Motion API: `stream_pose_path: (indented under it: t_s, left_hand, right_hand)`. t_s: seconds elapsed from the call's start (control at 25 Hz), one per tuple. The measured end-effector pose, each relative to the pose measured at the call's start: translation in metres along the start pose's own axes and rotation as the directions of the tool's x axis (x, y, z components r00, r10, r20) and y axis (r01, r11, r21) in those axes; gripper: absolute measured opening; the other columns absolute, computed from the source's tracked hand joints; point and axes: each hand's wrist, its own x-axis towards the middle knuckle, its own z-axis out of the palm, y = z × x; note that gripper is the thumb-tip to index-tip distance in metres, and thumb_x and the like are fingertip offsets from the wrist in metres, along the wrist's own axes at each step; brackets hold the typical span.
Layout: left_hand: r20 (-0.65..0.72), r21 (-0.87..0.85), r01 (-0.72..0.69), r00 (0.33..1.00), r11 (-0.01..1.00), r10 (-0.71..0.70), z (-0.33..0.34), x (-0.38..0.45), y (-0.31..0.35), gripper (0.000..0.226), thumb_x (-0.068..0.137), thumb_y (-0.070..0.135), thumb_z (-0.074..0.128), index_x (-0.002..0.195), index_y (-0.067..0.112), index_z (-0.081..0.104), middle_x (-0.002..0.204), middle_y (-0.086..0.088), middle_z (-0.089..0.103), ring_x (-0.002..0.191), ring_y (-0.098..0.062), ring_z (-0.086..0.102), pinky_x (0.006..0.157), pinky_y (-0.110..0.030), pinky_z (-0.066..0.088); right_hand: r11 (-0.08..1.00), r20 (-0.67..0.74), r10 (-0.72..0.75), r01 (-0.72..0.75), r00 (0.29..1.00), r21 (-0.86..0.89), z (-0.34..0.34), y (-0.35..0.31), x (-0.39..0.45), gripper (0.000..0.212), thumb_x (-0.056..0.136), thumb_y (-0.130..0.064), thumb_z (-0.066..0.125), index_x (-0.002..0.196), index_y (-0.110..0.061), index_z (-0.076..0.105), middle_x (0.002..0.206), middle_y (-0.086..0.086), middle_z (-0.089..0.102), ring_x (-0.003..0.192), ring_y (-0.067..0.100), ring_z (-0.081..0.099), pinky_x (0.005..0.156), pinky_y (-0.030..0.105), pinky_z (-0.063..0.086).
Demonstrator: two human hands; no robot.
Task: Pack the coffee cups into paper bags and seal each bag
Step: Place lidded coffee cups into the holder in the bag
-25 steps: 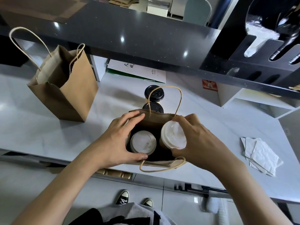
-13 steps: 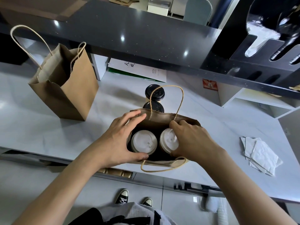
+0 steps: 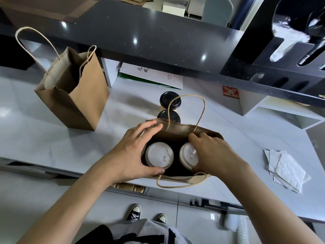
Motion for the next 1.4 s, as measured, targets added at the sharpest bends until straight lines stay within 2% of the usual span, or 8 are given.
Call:
stream_pose_path:
  t_s: [0.2,0.48,0.64,0.76,1.0,1.24,1.32,1.4]
  left_hand:
    - [-0.001,-0.001,-0.002,1.0,1.0,0.002,0.0,0.001,0.0,0.114,0.066,0.066,0.082,0.158,0.046,0.018,0.158,0.037,0.005,0.145,0.004,0.014,0.111,-0.017,0.017]
    - [0.003,-0.014,-0.018,1.0,1.0,0.018,0.0,0.002,-0.001,0.113,0.065,0.07,0.077,0.158,0.044,0.019,0.159,0.035,0.006,0.148,0.003,0.013,0.114,-0.019,0.018]
    - [0.005,-0.027,-0.025,1.0,0.999,0.025,0.001,0.0,-0.003,0.113,0.062,0.076,0.071,0.158,0.045,0.02,0.159,0.036,0.004,0.149,0.002,0.015,0.115,-0.024,0.022]
    - [-0.002,-0.014,-0.043,0.999,0.999,0.043,0.003,0.0,-0.004,0.111,0.062,0.077,0.069,0.157,0.048,0.018,0.159,0.038,0.003,0.147,0.002,0.015,0.113,-0.024,0.023]
    - [-0.011,0.04,-0.072,0.997,0.997,0.072,0.005,0.001,-0.008,0.111,0.062,0.081,0.066,0.156,0.052,0.015,0.159,0.037,0.002,0.147,-0.003,0.018,0.112,-0.025,0.023]
    - [-0.018,0.044,-0.129,0.991,0.991,0.13,0.006,0.007,-0.012,0.108,0.062,0.082,0.065,0.155,0.049,0.021,0.159,0.035,0.008,0.144,-0.009,0.026,0.113,-0.031,0.029]
    - [-0.01,0.051,-0.154,0.988,0.987,0.155,0.006,0.008,-0.012,0.108,0.061,0.083,0.064,0.154,0.051,0.02,0.158,0.036,0.006,0.143,-0.01,0.026,0.112,-0.032,0.031]
    - [0.007,0.058,-0.174,0.985,0.983,0.174,0.007,0.009,-0.009,0.108,0.06,0.084,0.063,0.153,0.052,0.019,0.158,0.038,0.005,0.141,-0.009,0.024,0.109,-0.033,0.033]
  right_hand:
    - [0.995,0.017,-0.003,0.005,1.0,-0.099,0.01,-0.006,0.007,0.057,0.081,-0.041,0.076,0.125,-0.021,0.045,0.109,-0.001,0.062,0.095,0.024,0.068,0.074,0.033,0.04]
    - [0.98,0.066,0.004,0.009,0.998,-0.199,0.018,-0.019,0.025,0.038,0.095,-0.019,0.062,0.13,-0.019,0.048,0.114,0.002,0.068,0.103,0.025,0.069,0.075,0.032,0.037]
    - [0.974,0.073,0.009,0.007,0.997,-0.227,0.018,-0.02,0.026,0.041,0.097,-0.018,0.058,0.136,-0.019,0.046,0.116,0.001,0.069,0.106,0.025,0.069,0.076,0.033,0.037]
    - [0.976,0.066,0.019,-0.005,0.998,-0.219,0.02,-0.02,0.021,0.053,0.096,-0.023,0.061,0.143,-0.017,0.04,0.121,0.003,0.065,0.108,0.026,0.068,0.086,0.035,0.041]
    - [0.999,-0.019,0.05,-0.05,0.999,-0.001,0.018,-0.017,0.001,0.067,0.084,-0.034,0.076,0.141,-0.027,0.042,0.124,0.001,0.058,0.115,0.025,0.061,0.093,0.038,0.044]
    - [0.964,-0.275,0.229,-0.179,0.934,0.196,0.009,0.003,-0.042,0.034,0.087,-0.026,0.069,0.121,-0.027,0.066,0.128,-0.005,0.062,0.121,0.025,0.054,0.101,0.037,0.037]
    - [0.923,-0.289,0.344,-0.265,0.894,0.279,0.011,0.009,-0.061,0.03,0.089,-0.026,0.068,0.119,-0.027,0.07,0.143,-0.002,0.056,0.13,0.026,0.05,0.106,0.038,0.033]
    - [0.871,-0.242,0.435,-0.337,0.867,0.358,0.017,0.011,-0.075,0.03,0.096,-0.03,0.061,0.125,-0.03,0.068,0.148,-0.004,0.051,0.131,0.024,0.05,0.107,0.037,0.034]
